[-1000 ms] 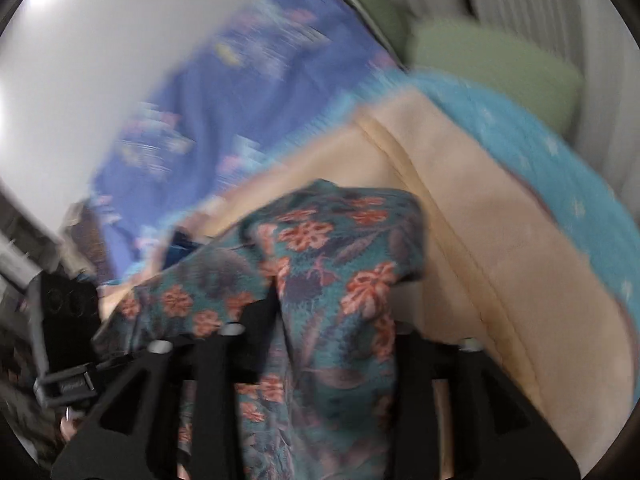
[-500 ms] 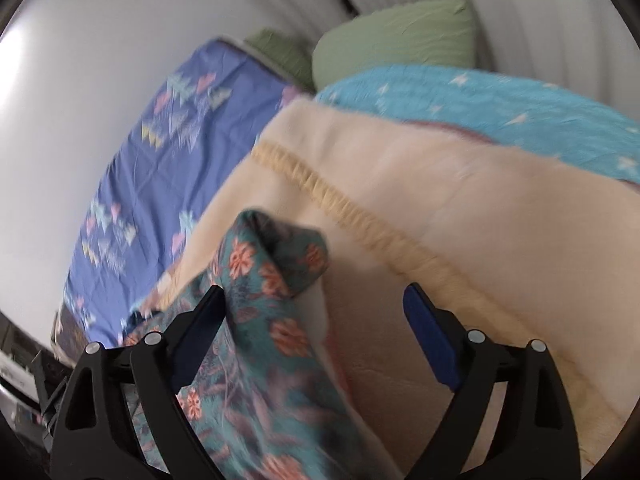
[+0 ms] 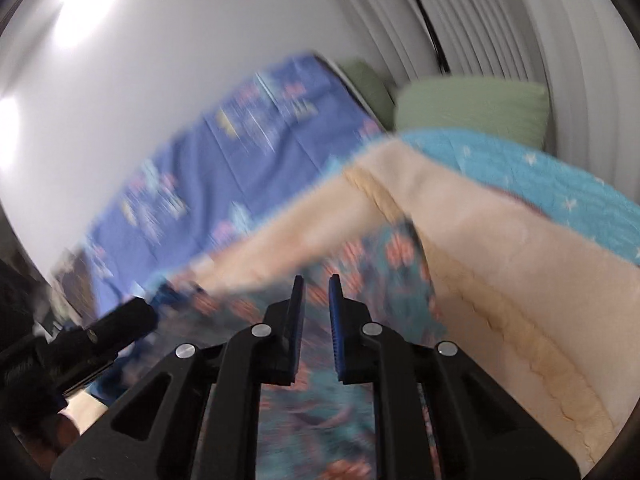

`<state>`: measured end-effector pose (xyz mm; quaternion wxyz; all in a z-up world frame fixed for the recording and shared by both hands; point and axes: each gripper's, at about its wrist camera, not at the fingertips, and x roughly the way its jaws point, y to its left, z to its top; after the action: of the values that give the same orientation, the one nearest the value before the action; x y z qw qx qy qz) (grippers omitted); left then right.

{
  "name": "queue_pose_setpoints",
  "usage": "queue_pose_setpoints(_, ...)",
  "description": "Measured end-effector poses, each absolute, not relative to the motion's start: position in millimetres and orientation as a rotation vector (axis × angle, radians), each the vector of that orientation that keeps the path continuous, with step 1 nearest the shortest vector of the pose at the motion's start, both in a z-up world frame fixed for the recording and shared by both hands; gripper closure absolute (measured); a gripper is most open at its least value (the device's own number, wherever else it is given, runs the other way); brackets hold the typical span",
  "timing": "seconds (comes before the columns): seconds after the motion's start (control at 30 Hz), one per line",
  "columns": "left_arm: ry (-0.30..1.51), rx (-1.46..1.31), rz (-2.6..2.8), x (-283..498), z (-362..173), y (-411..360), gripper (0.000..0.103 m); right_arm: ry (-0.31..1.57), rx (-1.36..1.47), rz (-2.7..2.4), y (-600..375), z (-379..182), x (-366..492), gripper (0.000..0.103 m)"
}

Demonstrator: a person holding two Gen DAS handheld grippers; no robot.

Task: Fold small clothes
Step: 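Lift the folded shirt with both grippers and carry it toward the grey clothes stack, then lower the folded shirt onto the grey stack and open both grippers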

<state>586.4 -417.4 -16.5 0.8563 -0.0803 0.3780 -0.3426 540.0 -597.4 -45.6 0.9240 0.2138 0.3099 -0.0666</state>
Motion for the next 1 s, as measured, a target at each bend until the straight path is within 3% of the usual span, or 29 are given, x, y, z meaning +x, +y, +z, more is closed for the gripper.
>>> queue_pose_setpoints(0.13, 0.846, -0.067, -0.622, 603, -76, -433, 0.095, 0.675, 0.376, -0.171, -595, -73, 548, 0.088)
queue_pose_setpoints(0.37, 0.695, -0.002, -0.575, 578, -92, -436, 0.096, 0.667, 0.293, -0.225, -585, -85, 544, 0.092)
queue_pose_setpoints(0.5, 0.576, 0.187, -0.476, 549, -80, -447, 0.095, 0.593, 0.212, -0.301, -568, -70, 523, 0.092)
queue_pose_setpoints(0.53, 0.543, 0.225, -0.452, 538, -76, -445, 0.095, 0.564, 0.199, -0.325, -562, -66, 514, 0.089)
queue_pose_setpoints(0.6, 0.503, 0.248, -0.424, 518, -68, -436, 0.092, 0.509, 0.181, -0.390, -549, -57, 488, 0.071)
queue_pose_setpoints(0.67, 0.487, 0.235, -0.433, 499, -62, -421, 0.083, 0.490, 0.184, -0.431, -534, -53, 459, 0.047)
queue_pose_setpoints(0.73, 0.490, 0.212, -0.444, 474, -54, -401, 0.063, 0.506, 0.241, -0.437, -525, -51, 430, 0.044)
queue_pose_setpoints(1.0, 0.653, 0.083, -0.576, 379, -21, -314, 0.059, 0.596, 0.326, -0.338, -480, -23, 325, 0.044)
